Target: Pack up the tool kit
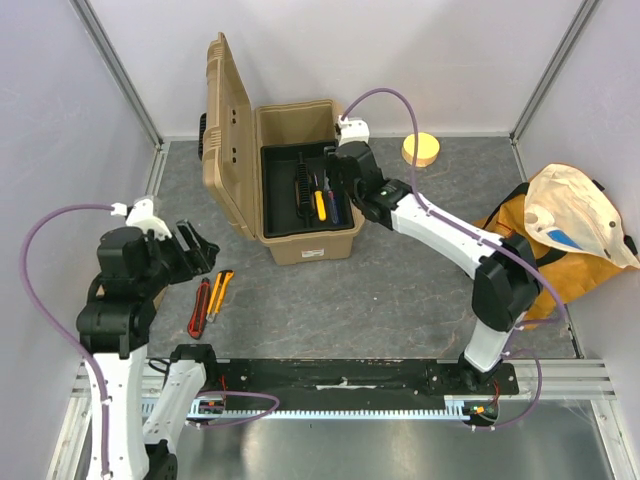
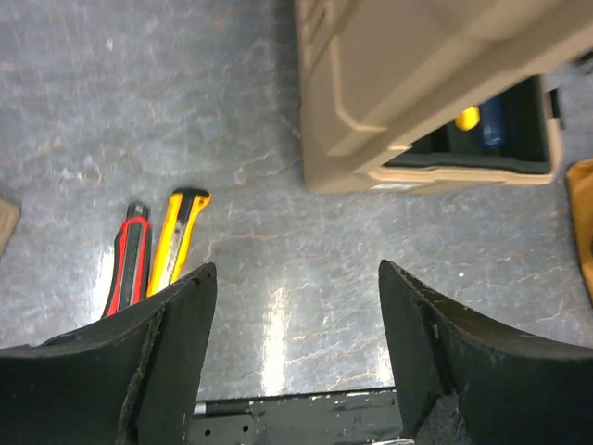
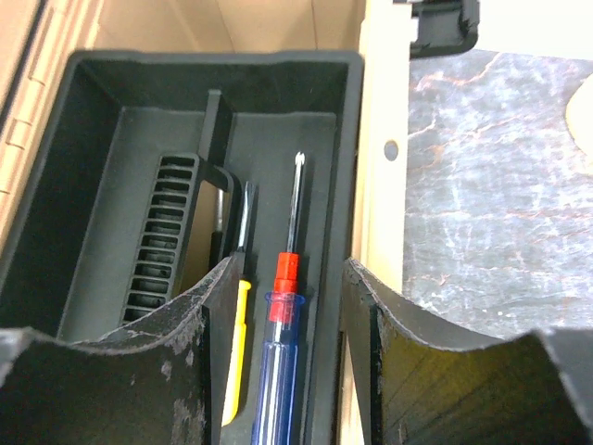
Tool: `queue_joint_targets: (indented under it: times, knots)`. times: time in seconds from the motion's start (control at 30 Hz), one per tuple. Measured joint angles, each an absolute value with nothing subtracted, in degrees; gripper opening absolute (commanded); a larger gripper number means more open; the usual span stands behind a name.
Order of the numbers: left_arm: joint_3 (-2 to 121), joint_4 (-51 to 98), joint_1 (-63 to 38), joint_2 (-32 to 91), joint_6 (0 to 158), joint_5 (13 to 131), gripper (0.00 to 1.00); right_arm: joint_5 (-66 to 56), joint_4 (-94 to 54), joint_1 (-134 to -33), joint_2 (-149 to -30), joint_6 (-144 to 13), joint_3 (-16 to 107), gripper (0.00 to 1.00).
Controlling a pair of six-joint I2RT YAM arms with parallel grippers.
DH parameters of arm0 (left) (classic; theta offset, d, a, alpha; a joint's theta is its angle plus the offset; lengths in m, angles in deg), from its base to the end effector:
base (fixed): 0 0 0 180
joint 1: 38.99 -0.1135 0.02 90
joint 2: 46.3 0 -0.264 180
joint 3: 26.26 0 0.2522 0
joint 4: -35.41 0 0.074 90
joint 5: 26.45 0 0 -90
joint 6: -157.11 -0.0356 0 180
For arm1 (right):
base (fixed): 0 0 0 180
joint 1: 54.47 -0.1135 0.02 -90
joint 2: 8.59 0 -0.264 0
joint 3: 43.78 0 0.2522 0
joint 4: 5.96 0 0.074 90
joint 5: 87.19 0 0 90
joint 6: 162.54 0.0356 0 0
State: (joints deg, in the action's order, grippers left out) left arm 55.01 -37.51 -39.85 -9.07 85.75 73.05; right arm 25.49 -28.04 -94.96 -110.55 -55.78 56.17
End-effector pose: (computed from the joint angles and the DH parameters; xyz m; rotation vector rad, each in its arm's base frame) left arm 0.0867 -0.0046 0.3958 -0.2523 2.0720 -0.3614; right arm 0.3316 0.2651 0.3193 -0.1528 1.9602 0.2623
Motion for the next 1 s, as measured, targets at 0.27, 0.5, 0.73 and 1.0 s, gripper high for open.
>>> queue_joint_targets:
  times: [0.27, 0.5, 0.73, 1.0]
  knots:
    - [39.4, -37.6, -39.8, -2.7, 89.9, 70.8, 0.73, 27.7, -29.0, -94.7, -102.4, -56.2, 53.1, 0.59]
    - [33.2, -35.0, -39.8, -0.2, 95.2, 68.7, 0.71, 26.6, -31.6, -92.1, -98.3, -53.0, 47.1, 0.60]
    - [31.0, -26.5, -39.8, 8.0, 99.3, 66.2, 0.71, 23.3, -33.9, -88.8, -94.3, -48.6, 42.0, 0.61]
    - [23.4, -17.3, -39.8, 12.2, 104.4, 60.0, 0.71, 20.3, -34.2, -87.2, -89.2, -45.5, 38.8, 0.62]
